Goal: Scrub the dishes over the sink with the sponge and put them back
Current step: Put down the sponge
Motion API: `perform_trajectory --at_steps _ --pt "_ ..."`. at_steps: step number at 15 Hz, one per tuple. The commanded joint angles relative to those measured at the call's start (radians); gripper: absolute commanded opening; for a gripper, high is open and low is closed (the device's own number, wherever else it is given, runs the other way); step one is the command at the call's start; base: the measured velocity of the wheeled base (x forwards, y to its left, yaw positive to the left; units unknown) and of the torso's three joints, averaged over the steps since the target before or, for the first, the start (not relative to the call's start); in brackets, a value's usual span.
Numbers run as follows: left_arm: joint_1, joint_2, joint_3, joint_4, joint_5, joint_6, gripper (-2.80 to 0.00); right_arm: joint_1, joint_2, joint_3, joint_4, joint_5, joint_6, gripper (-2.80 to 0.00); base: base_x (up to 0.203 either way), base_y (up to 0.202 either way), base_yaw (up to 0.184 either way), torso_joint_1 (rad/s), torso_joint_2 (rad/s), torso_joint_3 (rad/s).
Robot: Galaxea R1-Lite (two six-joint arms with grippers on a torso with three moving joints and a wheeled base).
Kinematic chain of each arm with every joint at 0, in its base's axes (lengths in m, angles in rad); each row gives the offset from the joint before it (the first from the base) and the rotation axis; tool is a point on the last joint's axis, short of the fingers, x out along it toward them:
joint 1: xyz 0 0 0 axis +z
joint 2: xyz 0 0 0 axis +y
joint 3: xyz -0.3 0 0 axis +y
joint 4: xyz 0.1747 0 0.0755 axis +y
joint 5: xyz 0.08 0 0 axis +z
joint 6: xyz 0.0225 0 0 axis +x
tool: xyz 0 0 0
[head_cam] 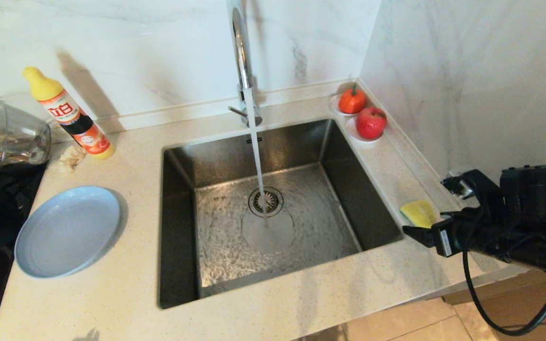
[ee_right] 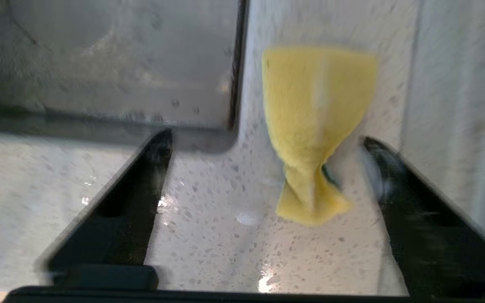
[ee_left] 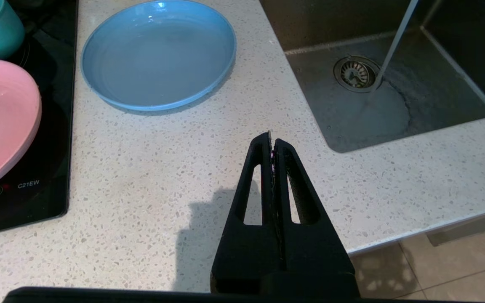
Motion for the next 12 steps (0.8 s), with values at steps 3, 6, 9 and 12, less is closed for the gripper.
perform_trajectory --at_steps 3,6,9,12 --pt "0.0 0.0 0.034 -0.001 0.0 0.001 -2.8 0.017 -0.073 -0.02 -0.008 -0.003 0.003 -2.8 0.0 0.0 0.0 0.0 0.0 0.0" --pt "0.0 0.0 0.034 -0.001 0.0 0.001 -2.8 0.02 -0.116 -0.013 -0.006 0.003 0.001 -2.8 0.0 0.0 0.0 0.0 0.0 0.0" --pt "0.0 0.0 0.034 -0.001 0.0 0.001 -2.8 0.054 -0.23 0.042 -0.003 0.027 0.001 -2.8 0.0 0.0 0.0 0.0 0.0 0.0" --pt "0.0 0.0 0.034 -0.001 0.0 0.001 -2.8 0.066 -0.352 0.117 -0.005 0.063 0.0 -2.8 0.0 0.0 0.0 0.0 0.0 0.0"
